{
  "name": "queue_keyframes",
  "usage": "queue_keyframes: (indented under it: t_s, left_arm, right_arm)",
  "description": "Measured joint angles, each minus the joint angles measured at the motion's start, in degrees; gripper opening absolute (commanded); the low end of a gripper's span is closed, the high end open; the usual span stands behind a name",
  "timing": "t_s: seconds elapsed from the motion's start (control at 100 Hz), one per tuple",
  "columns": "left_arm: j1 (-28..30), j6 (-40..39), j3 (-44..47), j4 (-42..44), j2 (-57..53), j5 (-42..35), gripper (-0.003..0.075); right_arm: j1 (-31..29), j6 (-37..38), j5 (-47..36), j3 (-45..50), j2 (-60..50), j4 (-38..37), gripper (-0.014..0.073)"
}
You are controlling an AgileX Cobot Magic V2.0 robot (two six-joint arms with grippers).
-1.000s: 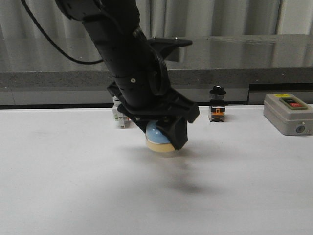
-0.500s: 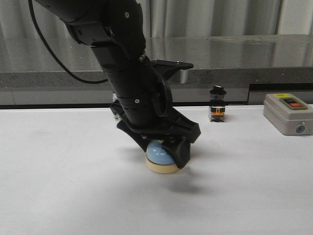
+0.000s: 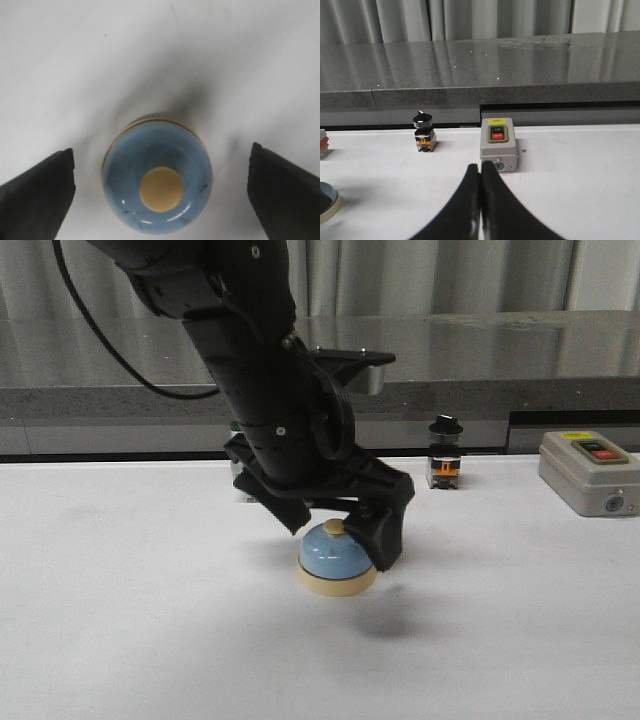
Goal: Place and press bell with both arms
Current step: 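Open the left gripper and lift it away from the bell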
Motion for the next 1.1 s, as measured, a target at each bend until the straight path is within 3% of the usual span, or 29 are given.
queue_keyframes:
  t_s: [0.22, 0.41, 0.88, 1.1]
  left_arm:
    - [2.1, -0.8, 0.5, -0.1, -8.8, 0.4, 0.0663]
    - [7.2, -1.0, 4.8, -0.1, -17.3, 0.0, 0.0663]
    - [26.5, -2.0, 27.5, -0.7, -43.2, -4.8, 0.0663]
    - [30.4, -2.6, 37.9, -0.8, -57.8, -6.5, 0.0663]
  right_arm:
    - [0.0, 0.0, 0.0, 0.0, 0.0, 0.0, -0.0060]
    - [0.0, 0.0, 0.0, 0.0, 0.0, 0.0, -0.0060]
    - [0.0, 0.0, 0.0, 0.0, 0.0, 0.0, -0.0060]
    - [0.0, 0.0, 0.0, 0.0, 0.0, 0.0, -0.0060]
